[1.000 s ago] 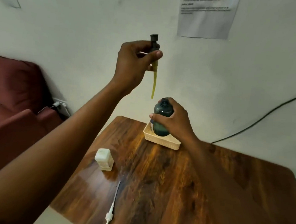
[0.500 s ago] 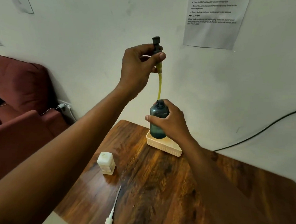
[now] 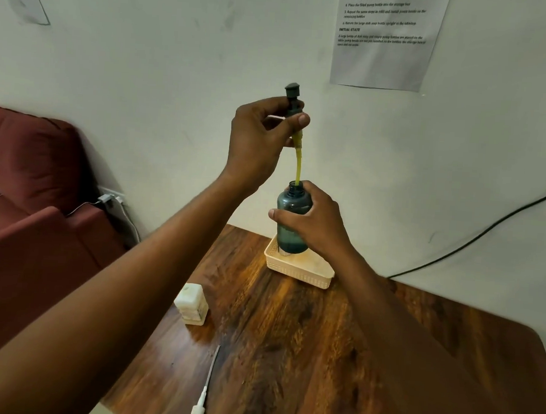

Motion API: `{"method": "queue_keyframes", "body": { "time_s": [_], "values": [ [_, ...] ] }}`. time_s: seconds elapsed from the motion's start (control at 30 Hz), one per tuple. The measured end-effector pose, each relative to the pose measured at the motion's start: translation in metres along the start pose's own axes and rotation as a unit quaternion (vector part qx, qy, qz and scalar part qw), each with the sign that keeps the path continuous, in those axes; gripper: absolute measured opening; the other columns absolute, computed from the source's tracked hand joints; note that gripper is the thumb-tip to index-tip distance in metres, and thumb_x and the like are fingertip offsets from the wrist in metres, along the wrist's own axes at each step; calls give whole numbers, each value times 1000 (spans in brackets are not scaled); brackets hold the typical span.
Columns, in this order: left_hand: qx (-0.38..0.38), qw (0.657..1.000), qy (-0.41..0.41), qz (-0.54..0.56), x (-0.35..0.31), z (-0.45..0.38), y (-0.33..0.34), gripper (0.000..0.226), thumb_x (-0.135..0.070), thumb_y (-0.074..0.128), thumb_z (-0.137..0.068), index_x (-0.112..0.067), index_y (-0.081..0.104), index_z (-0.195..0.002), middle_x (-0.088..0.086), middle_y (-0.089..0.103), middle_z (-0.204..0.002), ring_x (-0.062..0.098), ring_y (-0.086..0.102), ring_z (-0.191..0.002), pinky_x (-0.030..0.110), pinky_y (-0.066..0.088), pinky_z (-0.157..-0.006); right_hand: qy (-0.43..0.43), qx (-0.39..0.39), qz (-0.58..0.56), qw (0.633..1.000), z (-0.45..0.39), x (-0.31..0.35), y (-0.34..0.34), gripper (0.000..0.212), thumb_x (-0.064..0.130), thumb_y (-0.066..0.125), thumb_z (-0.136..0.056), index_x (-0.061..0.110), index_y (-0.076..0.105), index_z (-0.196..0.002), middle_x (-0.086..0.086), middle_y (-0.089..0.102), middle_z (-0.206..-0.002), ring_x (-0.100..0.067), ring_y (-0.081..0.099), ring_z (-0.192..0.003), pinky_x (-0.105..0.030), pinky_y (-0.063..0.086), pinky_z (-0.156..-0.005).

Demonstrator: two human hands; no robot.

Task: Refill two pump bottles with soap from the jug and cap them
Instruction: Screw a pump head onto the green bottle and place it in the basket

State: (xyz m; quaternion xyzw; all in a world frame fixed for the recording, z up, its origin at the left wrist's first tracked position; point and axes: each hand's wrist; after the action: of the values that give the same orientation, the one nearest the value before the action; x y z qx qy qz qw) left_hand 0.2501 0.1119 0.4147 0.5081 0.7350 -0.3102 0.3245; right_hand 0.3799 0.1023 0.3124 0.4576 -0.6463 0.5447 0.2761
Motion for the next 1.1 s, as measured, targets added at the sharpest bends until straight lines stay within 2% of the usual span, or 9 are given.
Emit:
{"method": "queue_keyframes", "body": {
  "time_s": [0.1,0.17,0.27,0.43,0.67,0.77,0.87,1.0,1.1],
  "values": [
    [15,1000,-12,-15,13,10,5,31,-13,77,-93,0,74,-121,4,77,-103,19,77,-89,39,67,-79,-3,2,-7,1000,-3,3,-4,66,44,83,-81,25,52,-136,2,60,-137,-10,52,-108,-23,46,-88],
    [23,999,-19,-27,22,18,7,30,-16,78,-92,-3,76,-119,4,78,-105,17,77,-94,38,66,-84,-6,1,0,1000,-8,6,-6,65,45,83,-81,25,53,-136,2,61,-137,-9,52,-108,-19,44,-84],
    [29,998,-26,-54,33,29,9,29,-16,79,-91,-5,78,-117,3,79,-109,12,76,-101,28,62,-91,-8,-12,-1,1000,-12,11,-9,63,41,83,-81,26,54,-136,3,63,-135,-10,57,-109,-19,43,-85],
    [46,997,-51,-43,44,36,9,26,-15,80,-90,-7,79,-115,5,79,-107,16,78,-97,47,63,-93,-23,-20,-11,999,-12,17,-16,59,31,84,-81,25,58,-133,5,67,-128,-11,60,-109,-27,51,-91],
    [86,993,-68,-54,43,36,9,24,-18,80,-91,-10,80,-113,3,79,-103,17,77,-98,50,61,-95,-11,-36,3,999,-9,9,-14,60,34,85,-81,23,56,-132,7,64,-125,-7,55,-105,-23,49,-89],
    [95,991,-59,-67,41,33,9,22,-21,79,-92,-12,80,-112,1,78,-105,15,74,-103,47,61,-96,21,-62,-17,998,-10,7,-11,67,42,86,-76,22,54,-131,13,59,-117,-7,57,-104,-15,45,-79],
    [102,991,-60,-59,34,30,10,21,-22,78,-92,-12,80,-111,1,77,-106,14,73,-105,41,61,-94,26,-105,-41,993,-9,4,-7,60,48,86,-74,23,61,-124,14,64,-111,-9,62,-102,-17,49,-79],
    [111,990,-62,-67,23,23,11,24,-29,80,-91,-13,81,-109,0,77,-107,11,71,-102,20,53,-83,33,-126,-68,989,-5,2,-9,55,45,84,-79,26,59,-124,14,61,-114,-10,60,-105,-25,49,-90],
    [103,990,-70,-69,17,14,11,30,-36,86,-83,-10,78,-94,7,76,-94,21,74,-90,35,62,-81,40,-126,-78,988,-4,4,-12,55,44,84,-80,26,58,-125,13,61,-115,-11,59,-105,-27,48,-93]
  ]
}}
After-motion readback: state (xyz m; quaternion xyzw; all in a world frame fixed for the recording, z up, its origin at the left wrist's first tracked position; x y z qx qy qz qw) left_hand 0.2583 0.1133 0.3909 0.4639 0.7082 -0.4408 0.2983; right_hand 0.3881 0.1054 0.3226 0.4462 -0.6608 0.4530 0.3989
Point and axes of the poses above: each hand's wrist, its own z-axis away from the middle knuckle, its own y-axis out of the palm, x = y × z
